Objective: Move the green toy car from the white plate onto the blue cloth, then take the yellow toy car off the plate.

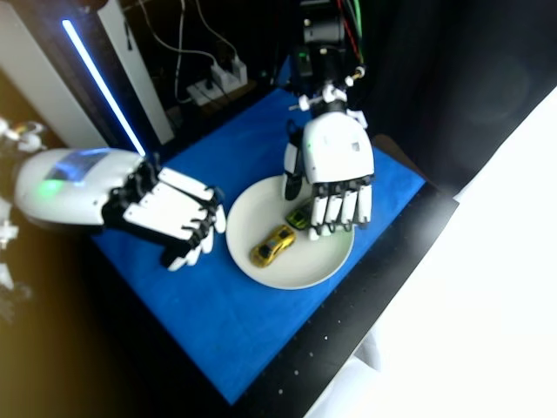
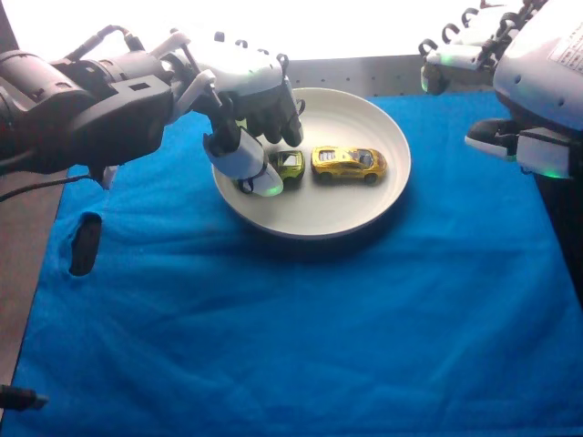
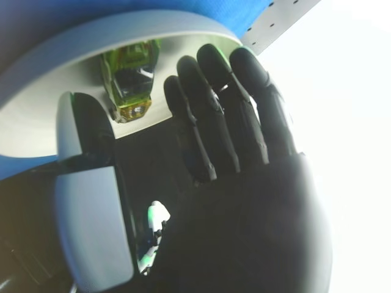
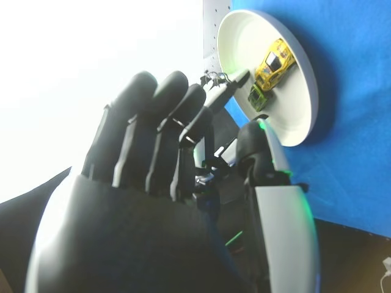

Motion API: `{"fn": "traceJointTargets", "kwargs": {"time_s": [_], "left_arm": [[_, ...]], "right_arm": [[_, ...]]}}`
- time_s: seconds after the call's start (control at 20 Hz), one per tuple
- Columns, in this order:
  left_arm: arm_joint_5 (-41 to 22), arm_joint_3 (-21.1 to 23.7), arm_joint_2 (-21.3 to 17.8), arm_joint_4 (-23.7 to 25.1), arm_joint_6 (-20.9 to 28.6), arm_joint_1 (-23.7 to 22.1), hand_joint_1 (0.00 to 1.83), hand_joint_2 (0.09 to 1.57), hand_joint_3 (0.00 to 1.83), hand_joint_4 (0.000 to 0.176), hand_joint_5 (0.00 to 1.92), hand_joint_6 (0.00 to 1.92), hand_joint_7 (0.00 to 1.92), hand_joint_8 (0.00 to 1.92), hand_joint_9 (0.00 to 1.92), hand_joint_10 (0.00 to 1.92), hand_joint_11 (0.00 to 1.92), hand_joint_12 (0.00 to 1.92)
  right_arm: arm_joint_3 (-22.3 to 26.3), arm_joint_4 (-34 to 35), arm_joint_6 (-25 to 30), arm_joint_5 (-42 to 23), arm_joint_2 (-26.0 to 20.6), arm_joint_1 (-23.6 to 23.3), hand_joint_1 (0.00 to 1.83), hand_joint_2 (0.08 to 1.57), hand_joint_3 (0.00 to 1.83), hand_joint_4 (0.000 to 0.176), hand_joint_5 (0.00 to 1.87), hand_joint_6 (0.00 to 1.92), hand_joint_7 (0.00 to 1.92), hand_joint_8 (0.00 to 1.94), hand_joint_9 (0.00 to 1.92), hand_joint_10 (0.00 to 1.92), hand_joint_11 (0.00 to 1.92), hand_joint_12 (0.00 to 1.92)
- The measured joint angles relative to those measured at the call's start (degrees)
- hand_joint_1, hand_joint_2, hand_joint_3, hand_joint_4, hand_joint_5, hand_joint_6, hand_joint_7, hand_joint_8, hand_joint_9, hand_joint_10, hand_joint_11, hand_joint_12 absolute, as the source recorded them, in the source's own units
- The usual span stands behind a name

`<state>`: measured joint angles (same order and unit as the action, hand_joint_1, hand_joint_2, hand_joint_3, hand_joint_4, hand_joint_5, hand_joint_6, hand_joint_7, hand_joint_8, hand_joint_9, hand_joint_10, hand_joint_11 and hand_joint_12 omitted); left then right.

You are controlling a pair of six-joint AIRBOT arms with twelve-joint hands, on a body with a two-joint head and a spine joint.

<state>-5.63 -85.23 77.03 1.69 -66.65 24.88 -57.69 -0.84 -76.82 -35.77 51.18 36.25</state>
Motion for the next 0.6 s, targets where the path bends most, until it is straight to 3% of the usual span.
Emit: {"fn": "traceJointTargets", "kwargs": {"time_s": [0.2,0.3,0.35,0.4,0.5,0.55,0.6], "left_arm": [[-0.1,-0.5,0.4,-0.4,0.0,0.4,0.98,0.98,0.00,0.000,0.89,0.03,0.95,0.07,0.61,0.95,0.41,1.53],[-0.2,-0.5,0.4,-0.5,0.0,0.5,1.01,0.98,0.00,0.000,0.91,0.02,0.83,0.46,0.61,1.11,0.46,1.62],[-0.2,-0.5,0.4,-0.5,0.0,0.5,1.01,0.98,0.00,0.000,0.91,0.02,0.83,0.46,0.61,1.11,0.46,1.62],[-0.1,-0.5,0.5,-0.5,0.0,0.5,1.03,0.98,0.00,0.000,0.91,0.02,0.74,0.87,0.63,1.30,0.53,1.71],[0.1,-0.6,0.6,-0.7,0.0,0.6,1.07,0.99,0.00,0.000,0.94,0.04,0.66,1.13,0.61,1.41,0.53,1.79],[0.0,-0.6,0.6,-0.9,0.0,0.6,1.14,1.09,0.01,0.000,0.95,0.82,0.72,1.28,0.71,1.50,0.65,1.84],[0.0,-0.7,0.6,-0.9,0.0,0.6,1.14,1.13,0.01,0.000,0.91,1.04,0.72,1.23,0.74,1.45,0.68,1.79]], "right_arm": [[0.0,0.0,0.0,0.0,0.0,0.0,0.95,1.24,0.00,0.000,0.44,1.00,0.61,0.99,0.62,1.29,0.53,1.80],[0.0,0.0,0.0,0.0,0.0,0.0,0.99,1.22,0.00,0.000,0.46,1.01,0.60,0.97,0.59,1.28,0.47,1.84],[0.0,0.0,0.0,0.0,0.0,0.0,0.99,1.22,0.00,0.000,0.46,1.01,0.60,0.97,0.59,1.28,0.47,1.84],[0.0,0.0,0.0,0.0,0.0,0.0,0.96,1.22,0.00,0.000,0.47,1.02,0.63,0.98,0.63,1.28,0.52,1.82],[0.0,0.0,0.0,0.0,0.0,0.0,0.99,1.22,0.00,0.000,0.45,1.02,0.58,1.02,0.58,1.32,0.46,1.85],[0.0,0.0,0.0,0.0,0.0,0.0,1.00,1.21,0.00,0.000,0.44,1.03,0.58,1.01,0.58,1.29,0.45,1.83],[0.0,0.0,0.0,0.0,0.0,0.0,1.00,1.21,0.00,0.000,0.44,1.03,0.59,0.97,0.59,1.25,0.44,1.79]]}}
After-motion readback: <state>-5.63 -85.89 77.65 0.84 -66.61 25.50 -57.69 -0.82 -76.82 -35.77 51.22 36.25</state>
